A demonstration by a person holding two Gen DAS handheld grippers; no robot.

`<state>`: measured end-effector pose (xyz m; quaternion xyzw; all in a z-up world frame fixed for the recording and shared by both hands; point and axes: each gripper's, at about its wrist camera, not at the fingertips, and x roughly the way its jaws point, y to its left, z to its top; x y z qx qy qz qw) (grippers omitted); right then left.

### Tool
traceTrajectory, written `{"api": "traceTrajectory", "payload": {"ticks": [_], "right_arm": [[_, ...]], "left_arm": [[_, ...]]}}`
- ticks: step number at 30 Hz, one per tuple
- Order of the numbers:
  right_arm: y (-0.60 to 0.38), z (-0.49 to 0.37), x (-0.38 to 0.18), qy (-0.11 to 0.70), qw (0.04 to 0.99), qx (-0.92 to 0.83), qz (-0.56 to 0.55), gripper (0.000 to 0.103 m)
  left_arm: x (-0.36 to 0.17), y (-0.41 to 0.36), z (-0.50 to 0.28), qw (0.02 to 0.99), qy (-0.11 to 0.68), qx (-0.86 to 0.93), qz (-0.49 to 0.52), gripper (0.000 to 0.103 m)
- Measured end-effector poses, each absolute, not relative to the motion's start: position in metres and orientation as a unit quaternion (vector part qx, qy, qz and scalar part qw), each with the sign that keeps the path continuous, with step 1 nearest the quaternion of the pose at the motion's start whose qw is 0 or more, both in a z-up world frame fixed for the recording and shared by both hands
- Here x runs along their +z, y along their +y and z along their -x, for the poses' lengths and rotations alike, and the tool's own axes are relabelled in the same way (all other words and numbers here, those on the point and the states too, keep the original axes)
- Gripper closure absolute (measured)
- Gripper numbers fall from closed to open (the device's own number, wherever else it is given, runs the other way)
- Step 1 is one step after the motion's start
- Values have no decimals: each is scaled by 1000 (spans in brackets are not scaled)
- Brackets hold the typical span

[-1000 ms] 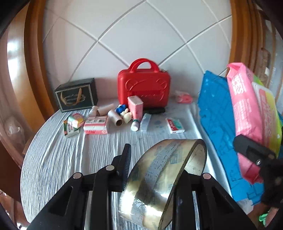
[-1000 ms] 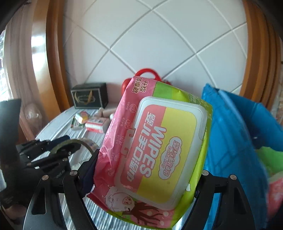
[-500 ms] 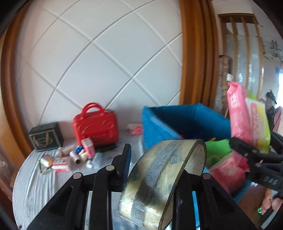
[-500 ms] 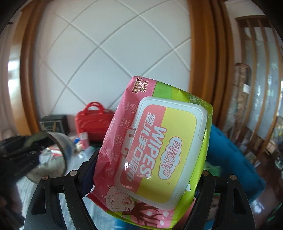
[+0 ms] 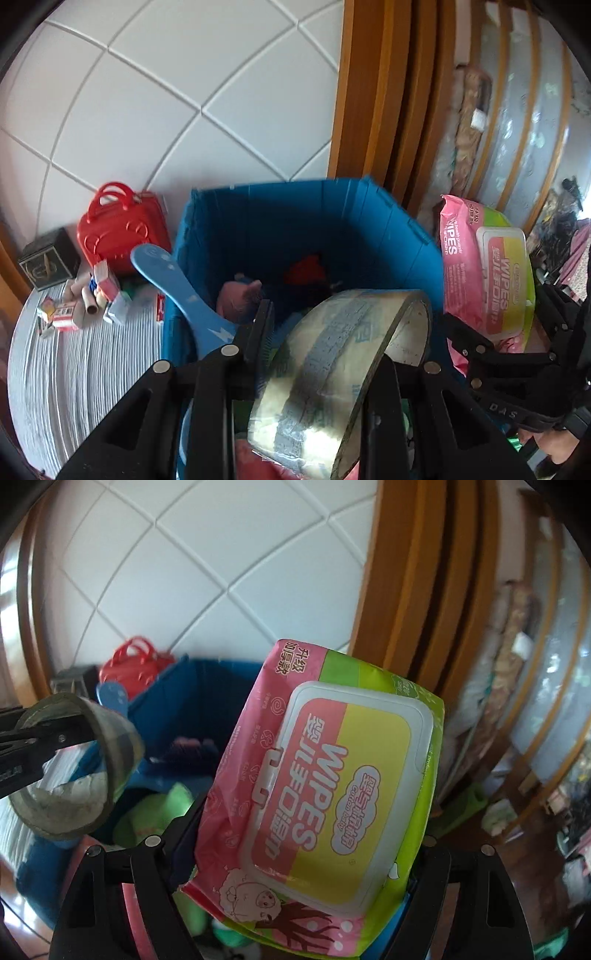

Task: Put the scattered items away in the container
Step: 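Open both tools to drop the tape roll and WIPES pack into the bin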

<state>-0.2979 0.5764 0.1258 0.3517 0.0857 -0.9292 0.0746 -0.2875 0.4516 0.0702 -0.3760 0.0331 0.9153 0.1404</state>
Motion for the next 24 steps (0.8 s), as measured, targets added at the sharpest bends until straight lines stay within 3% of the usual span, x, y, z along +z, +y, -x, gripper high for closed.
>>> {"api": "traceTrajectory", "payload": {"ticks": [12,16,24], "right_arm": [[572,368,55,85,110,-882,-450,21],[571,376,47,92,110,-880,-453,19],[572,377,39,90,97,-878,-461,10]], "left_arm": [[-10,485,340,102,70,875,469,78],[-31,483,343,95,69,867,484,62],[-39,474,346,94,52,867,487,60]]}}
